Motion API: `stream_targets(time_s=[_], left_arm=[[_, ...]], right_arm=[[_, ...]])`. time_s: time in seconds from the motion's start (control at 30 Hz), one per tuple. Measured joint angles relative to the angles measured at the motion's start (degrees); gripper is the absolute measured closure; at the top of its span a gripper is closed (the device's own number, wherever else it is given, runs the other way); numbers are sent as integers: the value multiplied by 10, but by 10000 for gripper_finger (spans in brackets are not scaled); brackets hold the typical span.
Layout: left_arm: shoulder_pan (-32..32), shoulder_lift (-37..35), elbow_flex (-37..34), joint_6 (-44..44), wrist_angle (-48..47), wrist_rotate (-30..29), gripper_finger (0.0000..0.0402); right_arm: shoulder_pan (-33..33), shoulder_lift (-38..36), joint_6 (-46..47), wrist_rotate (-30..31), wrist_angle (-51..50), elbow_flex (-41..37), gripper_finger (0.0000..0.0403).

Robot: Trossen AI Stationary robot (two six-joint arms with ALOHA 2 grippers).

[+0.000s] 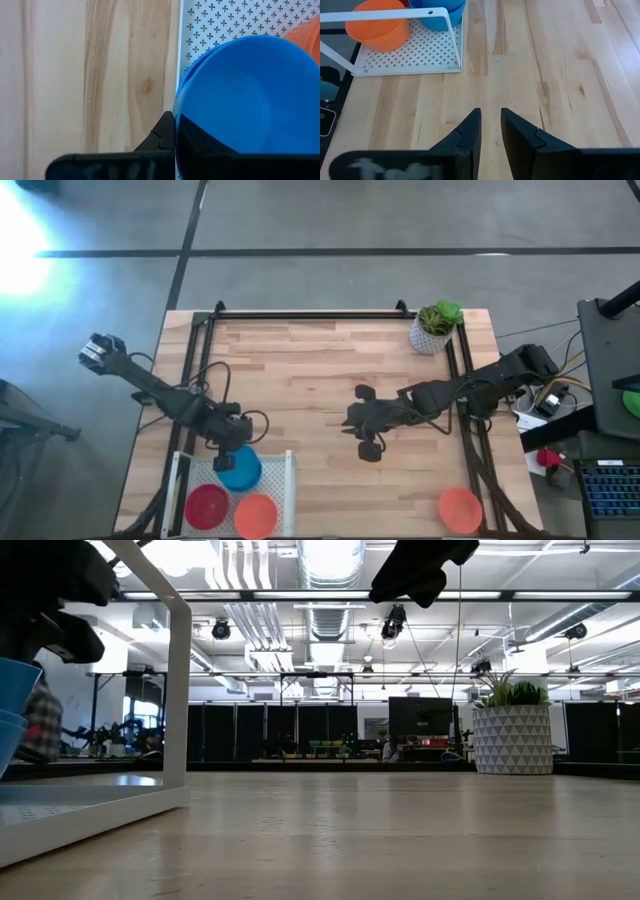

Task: Pick & Place Mini bowls
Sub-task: Stack the blue bowl on top of the blue bowl on the shelf

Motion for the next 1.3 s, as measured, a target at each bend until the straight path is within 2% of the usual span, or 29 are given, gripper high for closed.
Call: stream_targets(time_s=[0.33,0.53,0.73,1.0,1.3], left_arm=[[0,0,0,-28,3,0,401],[0,0,0,-29,3,1,401],[0,0,0,-42,3,28,401],[0,0,0,-59,7,25,401],[0,0,0,-61,14,20,401]], right_arm=[[0,0,0,0,3,0,323],[0,0,0,0,3,0,330],[0,0,-8,0,3,0,333],[0,0,-5,0,3,0,325],[0,0,3,0,3,0,335]])
